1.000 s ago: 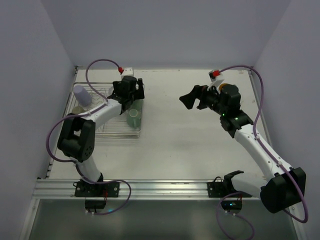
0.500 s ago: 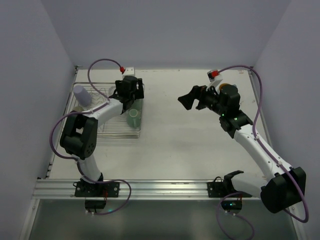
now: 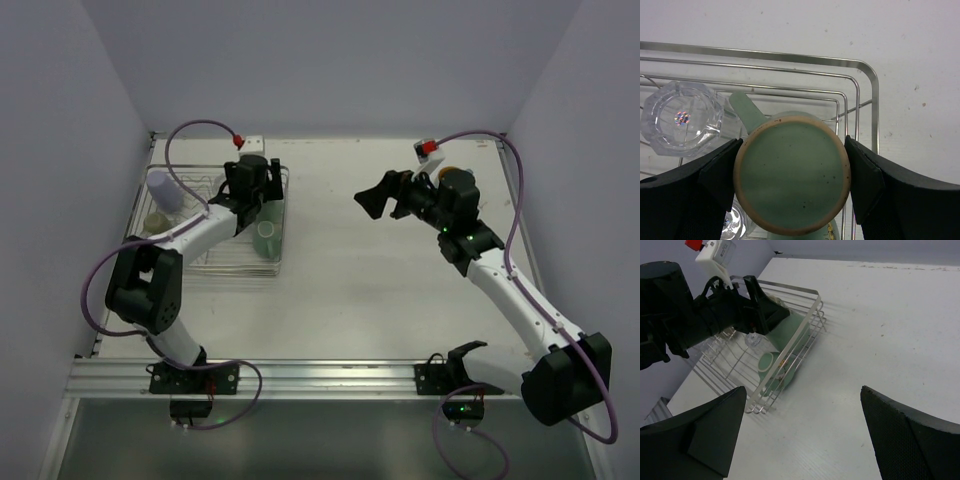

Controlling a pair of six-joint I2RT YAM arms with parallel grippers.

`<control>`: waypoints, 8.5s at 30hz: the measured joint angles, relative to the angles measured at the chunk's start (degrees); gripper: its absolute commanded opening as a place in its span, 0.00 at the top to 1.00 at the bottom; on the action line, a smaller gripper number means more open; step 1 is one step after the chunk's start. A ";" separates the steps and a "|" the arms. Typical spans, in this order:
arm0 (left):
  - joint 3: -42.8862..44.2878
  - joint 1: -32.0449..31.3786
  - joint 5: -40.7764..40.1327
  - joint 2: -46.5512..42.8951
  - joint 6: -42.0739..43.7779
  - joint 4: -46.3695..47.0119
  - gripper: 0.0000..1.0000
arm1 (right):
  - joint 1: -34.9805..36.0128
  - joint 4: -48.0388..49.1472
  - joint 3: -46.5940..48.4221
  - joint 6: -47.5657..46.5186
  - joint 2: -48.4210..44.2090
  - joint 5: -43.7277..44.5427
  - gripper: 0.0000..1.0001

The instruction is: Unload the cups from the dish rack

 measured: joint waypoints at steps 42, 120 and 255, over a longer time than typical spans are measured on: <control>5.33 -0.02 14.97 -26.12 -5.86 -3.17 0.78 | 6.36 30.23 -3.02 26.80 12.94 -9.88 0.01; -23.34 -0.17 27.12 -60.00 2.86 -17.79 0.00 | 0.92 -48.39 55.71 -39.50 55.19 30.01 1.00; -19.87 -8.96 -5.25 -12.72 -12.70 -6.58 0.08 | 20.20 2.34 -3.17 3.58 1.31 4.50 0.03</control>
